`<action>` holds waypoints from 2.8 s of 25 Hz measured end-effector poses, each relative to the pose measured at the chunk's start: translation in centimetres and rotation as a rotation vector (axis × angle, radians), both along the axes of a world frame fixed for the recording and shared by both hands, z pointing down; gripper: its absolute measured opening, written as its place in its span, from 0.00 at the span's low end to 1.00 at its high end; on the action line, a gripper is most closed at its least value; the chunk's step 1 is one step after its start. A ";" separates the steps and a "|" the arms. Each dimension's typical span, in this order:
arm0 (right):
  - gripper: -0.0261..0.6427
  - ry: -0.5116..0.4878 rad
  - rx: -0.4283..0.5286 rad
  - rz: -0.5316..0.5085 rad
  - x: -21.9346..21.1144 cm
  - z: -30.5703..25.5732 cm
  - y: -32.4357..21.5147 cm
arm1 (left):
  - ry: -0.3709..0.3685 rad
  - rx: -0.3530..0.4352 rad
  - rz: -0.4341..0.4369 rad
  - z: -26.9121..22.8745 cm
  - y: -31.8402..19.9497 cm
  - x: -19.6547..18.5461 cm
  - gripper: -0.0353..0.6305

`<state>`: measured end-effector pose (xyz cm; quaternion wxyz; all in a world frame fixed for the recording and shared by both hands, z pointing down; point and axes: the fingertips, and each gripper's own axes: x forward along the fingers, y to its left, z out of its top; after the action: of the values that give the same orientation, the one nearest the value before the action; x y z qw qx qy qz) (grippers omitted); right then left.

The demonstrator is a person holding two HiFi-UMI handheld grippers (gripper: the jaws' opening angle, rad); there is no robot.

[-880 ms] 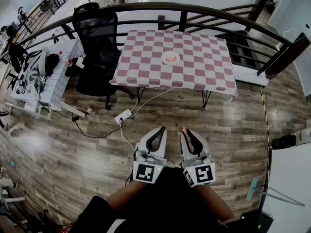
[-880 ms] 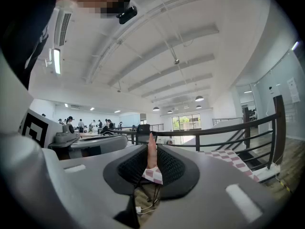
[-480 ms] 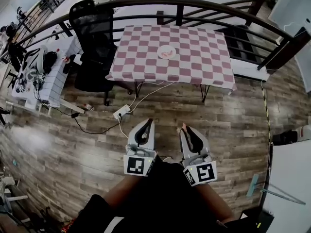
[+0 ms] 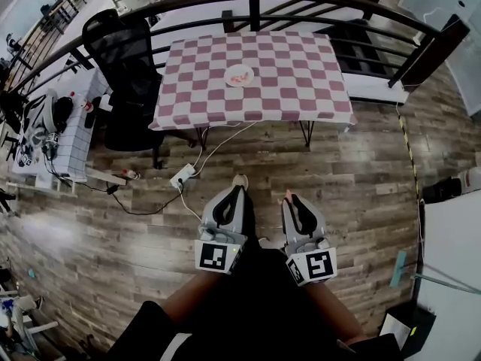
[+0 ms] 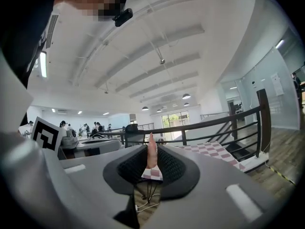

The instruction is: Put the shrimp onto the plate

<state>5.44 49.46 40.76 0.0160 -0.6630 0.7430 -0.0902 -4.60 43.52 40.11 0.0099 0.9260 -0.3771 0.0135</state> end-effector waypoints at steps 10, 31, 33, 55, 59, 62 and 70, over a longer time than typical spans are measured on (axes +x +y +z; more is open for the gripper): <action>0.13 0.027 -0.018 0.002 1.4 0.0 -5.4 | 0.010 -0.018 0.064 1.0 -3.7 2.4 0.06; 0.13 0.054 -0.091 -0.092 1.5 1.2 -32.9 | 0.028 -0.055 0.030 -0.4 -30.2 3.9 0.06; 0.13 0.052 -0.097 -0.074 1.9 1.1 -35.5 | 0.025 -0.054 0.046 -0.6 -32.5 4.2 0.06; 0.13 0.101 -0.196 -0.051 1.8 2.5 -46.6 | 0.067 -0.095 0.078 0.9 -44.3 4.2 0.06; 0.13 0.094 -0.216 -0.069 1.9 3.5 -47.9 | 0.089 -0.095 0.049 0.7 -45.4 4.3 0.06; 0.13 0.069 -0.198 -0.107 1.6 3.2 -49.9 | 0.082 -0.095 0.006 1.2 -46.4 3.7 0.06; 0.13 0.104 -0.209 -0.183 2.8 4.1 -55.5 | 0.053 -0.084 -0.059 1.7 -51.2 4.4 0.06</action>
<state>8.20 -6.06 44.82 -0.1000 -0.5941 0.7868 -0.1339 -0.24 -7.63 41.86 0.0590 0.9132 -0.4031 0.0047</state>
